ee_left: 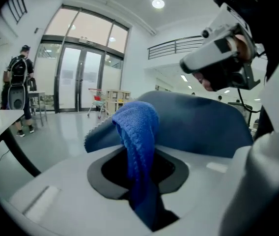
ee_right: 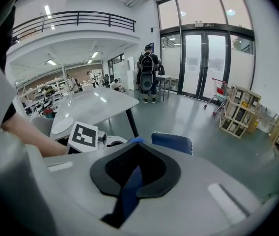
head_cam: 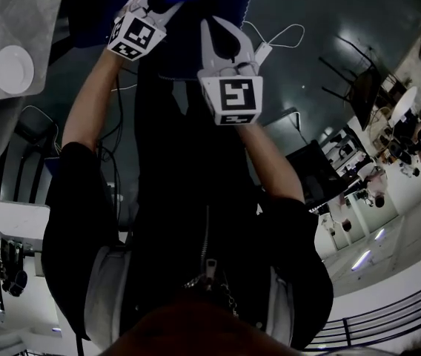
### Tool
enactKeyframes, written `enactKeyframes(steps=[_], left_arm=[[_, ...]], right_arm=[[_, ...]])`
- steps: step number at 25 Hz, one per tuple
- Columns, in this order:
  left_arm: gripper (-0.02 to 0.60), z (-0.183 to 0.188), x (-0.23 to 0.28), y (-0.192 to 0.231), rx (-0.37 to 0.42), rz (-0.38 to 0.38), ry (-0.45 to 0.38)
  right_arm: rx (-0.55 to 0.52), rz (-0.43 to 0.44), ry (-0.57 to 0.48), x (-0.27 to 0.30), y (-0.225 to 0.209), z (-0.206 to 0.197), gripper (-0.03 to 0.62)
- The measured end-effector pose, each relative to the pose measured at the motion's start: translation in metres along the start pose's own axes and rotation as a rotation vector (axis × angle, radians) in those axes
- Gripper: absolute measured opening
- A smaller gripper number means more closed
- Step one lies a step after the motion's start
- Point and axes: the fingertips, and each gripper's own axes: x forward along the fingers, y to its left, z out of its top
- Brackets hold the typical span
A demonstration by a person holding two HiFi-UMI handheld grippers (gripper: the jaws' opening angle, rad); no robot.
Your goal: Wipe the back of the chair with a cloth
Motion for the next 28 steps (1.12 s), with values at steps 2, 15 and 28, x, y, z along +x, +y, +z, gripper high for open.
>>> enactKeyframes(steps=[2,15,28], left_arm=[[0.092,0.005,0.011,0.024,-0.028,0.056,-0.028],[0.092,0.006,0.053,0.090,-0.113,0.135,-0.031],[0.091,0.006,0.072,0.027,-0.112,0.020,-0.001]], right_arm=[[0.027,-0.011,-0.012,0.006,-0.005,0.006,0.003],[0.129,-0.067,0.035,0.035,-0.007,-0.014,0.003],[0.184,-0.009,0.074,0.020,0.012,-0.044,0.003]])
